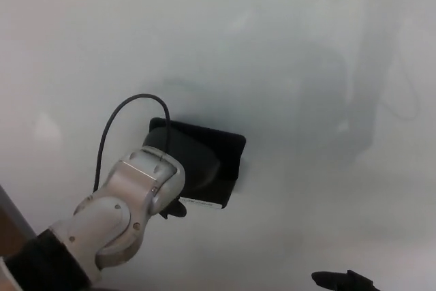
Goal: A magnetic marker holder is on the left hand side of the white board, the robot put the index and middle finger into the opening of the container and pull off the magnetic holder and hand it to a human on the left hand side.
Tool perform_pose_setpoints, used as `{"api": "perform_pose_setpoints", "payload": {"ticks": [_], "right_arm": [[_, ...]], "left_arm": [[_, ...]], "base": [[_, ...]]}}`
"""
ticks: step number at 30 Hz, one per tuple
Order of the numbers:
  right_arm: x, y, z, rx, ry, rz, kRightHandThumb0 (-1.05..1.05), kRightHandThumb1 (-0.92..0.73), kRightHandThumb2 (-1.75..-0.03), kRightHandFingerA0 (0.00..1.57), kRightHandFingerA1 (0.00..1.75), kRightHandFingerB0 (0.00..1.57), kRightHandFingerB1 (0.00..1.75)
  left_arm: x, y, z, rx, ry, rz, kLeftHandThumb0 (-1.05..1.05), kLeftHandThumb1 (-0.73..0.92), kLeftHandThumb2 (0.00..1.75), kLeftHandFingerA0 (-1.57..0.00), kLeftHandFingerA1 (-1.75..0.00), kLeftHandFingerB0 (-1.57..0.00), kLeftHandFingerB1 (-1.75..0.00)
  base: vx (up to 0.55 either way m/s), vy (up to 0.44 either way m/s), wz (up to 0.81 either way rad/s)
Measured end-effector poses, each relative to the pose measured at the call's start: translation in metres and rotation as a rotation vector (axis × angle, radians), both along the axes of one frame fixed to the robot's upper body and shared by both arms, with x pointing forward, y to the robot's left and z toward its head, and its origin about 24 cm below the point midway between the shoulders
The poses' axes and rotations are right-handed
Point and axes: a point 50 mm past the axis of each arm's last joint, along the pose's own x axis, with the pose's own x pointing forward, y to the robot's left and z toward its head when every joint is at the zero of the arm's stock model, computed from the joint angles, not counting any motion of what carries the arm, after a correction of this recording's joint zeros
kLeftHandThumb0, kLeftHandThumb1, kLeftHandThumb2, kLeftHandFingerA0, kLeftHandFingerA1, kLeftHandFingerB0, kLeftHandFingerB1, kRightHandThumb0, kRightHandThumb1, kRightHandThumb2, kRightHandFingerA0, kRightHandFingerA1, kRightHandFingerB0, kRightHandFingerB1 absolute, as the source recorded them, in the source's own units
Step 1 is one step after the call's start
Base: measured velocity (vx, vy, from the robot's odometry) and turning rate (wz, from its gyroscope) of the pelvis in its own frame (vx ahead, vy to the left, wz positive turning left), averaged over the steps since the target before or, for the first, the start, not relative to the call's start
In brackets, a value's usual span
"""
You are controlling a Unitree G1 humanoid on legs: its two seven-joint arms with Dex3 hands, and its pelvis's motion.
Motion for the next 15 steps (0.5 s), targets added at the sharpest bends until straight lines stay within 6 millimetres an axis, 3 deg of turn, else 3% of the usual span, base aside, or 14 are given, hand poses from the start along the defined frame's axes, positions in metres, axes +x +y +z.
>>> {"api": "perform_pose_setpoints", "payload": {"ticks": [1,3,6,8,9,15], "right_arm": [[0.000,0.000,0.000,-0.001,0.000,0.002,-0.49,-0.71,-0.62,0.86,0.52,0.70,0.47],[0.000,0.000,0.000,-0.003,0.001,0.003,-0.49,-0.71,-0.62,0.84,0.51,0.70,0.47],[0.000,0.002,0.000,-0.002,0.001,0.008,-0.49,-0.71,-0.62,0.83,0.51,0.69,0.48],[0.000,0.002,0.000,-0.002,0.002,0.011,-0.49,-0.72,-0.62,0.83,0.52,0.69,0.47],[0.000,0.003,0.000,-0.003,0.002,0.013,-0.51,-0.72,-0.62,0.82,0.52,0.69,0.47],[0.000,0.004,0.000,-0.006,0.002,0.025,-0.51,-0.72,-0.62,0.84,0.51,0.68,0.47]], "left_arm": [[0.001,0.001,-0.004,-0.023,0.013,0.022,-0.22,0.62,1.02,-0.68,-1.63,-0.61,-1.45],[0.004,0.004,-0.010,-0.065,0.036,0.059,-0.22,0.57,0.99,-0.74,-1.72,-0.60,-1.55],[0.008,0.005,-0.011,-0.140,0.080,0.097,-0.22,0.63,0.96,-0.67,-1.71,-0.57,-1.52],[0.008,0.009,-0.017,-0.168,0.132,0.124,-0.22,0.60,0.94,-0.76,-1.72,-0.57,-1.56],[0.007,0.015,-0.024,-0.195,0.186,0.158,-0.24,0.63,0.93,-0.67,-1.71,-0.60,-1.50],[0.007,0.039,-0.044,-0.301,0.348,0.291,-0.23,0.65,0.91,-0.72,-1.71,-0.62,-1.53]], "base": [[0.00,0.000,0.00],[0.00,0.000,0.00],[0.00,0.000,0.00],[0.00,0.000,0.00],[0.00,0.000,0.00],[0.00,0.000,0.00]]}}
